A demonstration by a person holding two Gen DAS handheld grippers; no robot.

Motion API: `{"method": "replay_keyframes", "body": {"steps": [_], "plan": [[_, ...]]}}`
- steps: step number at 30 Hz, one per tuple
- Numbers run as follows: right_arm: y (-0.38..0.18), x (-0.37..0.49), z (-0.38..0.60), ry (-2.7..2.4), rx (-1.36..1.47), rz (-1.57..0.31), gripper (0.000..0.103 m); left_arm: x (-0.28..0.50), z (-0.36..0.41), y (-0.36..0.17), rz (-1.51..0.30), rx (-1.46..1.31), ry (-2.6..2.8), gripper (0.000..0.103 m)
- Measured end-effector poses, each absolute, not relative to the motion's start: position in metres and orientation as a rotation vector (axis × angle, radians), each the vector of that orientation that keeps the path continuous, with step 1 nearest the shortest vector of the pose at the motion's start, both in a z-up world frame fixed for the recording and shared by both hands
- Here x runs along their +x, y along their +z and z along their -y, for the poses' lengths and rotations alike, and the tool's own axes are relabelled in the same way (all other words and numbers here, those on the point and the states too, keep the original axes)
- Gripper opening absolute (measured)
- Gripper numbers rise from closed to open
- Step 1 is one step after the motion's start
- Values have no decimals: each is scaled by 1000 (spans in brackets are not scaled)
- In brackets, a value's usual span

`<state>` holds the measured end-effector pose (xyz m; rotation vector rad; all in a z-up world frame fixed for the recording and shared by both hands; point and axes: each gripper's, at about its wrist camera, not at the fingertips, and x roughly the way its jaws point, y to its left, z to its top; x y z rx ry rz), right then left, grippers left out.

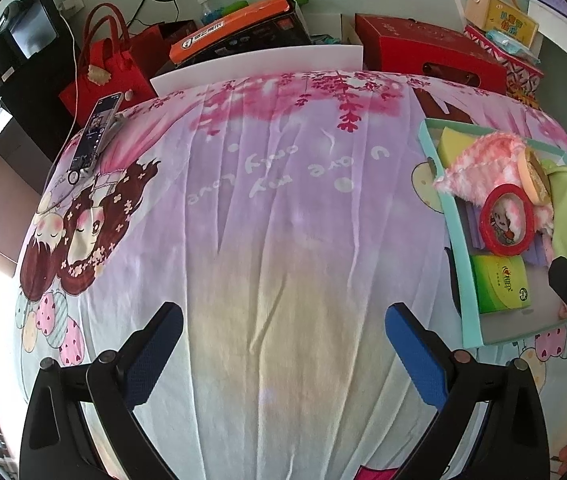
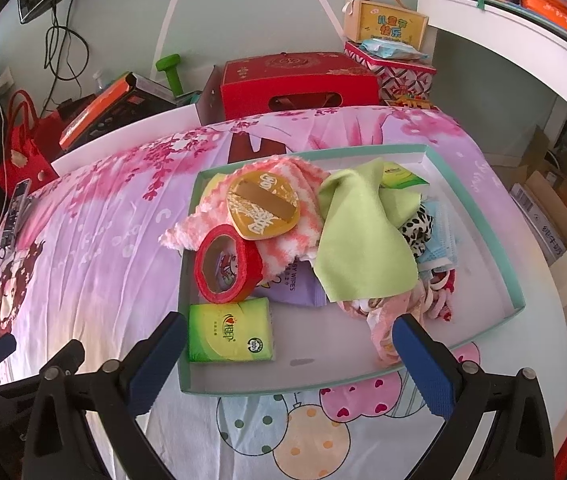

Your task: Organize soft objects

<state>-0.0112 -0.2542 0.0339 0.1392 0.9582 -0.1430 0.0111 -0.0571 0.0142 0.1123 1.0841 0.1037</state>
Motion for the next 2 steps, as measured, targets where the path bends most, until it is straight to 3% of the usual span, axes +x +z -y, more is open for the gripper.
{"method": "replay_keyframes", "body": {"steps": [2], "plan": [[34,-12,254,-145,140,-957,103,12,57,14,-1089,105,100,101]]}}
